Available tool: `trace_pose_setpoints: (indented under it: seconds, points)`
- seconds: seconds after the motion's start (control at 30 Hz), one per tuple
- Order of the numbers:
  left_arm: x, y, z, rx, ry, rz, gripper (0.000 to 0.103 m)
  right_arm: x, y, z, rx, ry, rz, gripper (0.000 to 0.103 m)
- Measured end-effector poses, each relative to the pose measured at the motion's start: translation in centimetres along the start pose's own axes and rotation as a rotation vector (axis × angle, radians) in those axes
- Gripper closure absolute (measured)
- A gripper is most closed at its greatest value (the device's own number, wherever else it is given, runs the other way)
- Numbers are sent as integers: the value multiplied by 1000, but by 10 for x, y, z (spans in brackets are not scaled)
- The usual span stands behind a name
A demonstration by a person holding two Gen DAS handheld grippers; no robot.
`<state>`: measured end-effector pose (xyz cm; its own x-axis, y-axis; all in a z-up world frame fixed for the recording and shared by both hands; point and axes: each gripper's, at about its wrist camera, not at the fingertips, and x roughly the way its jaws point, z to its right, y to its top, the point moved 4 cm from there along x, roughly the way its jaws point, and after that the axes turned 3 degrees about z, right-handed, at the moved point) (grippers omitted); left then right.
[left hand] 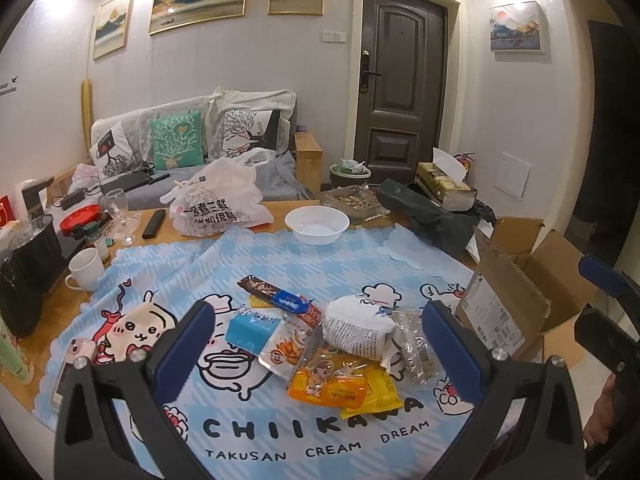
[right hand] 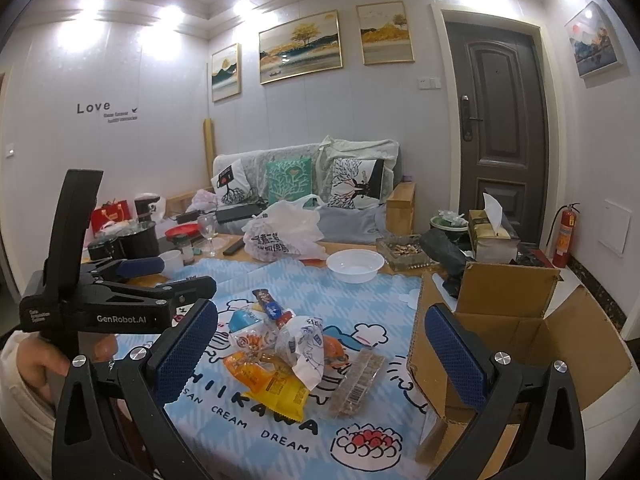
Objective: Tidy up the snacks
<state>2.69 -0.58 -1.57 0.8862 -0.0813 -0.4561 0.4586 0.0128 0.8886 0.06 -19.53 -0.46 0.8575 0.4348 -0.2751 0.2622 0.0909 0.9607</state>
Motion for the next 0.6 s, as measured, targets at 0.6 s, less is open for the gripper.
trace_pose_setpoints:
  seconds: [0.6]
  points:
    - [-1,0,4,-2,-18,-2,0,-4,-1,-1,0,2,-1,0]
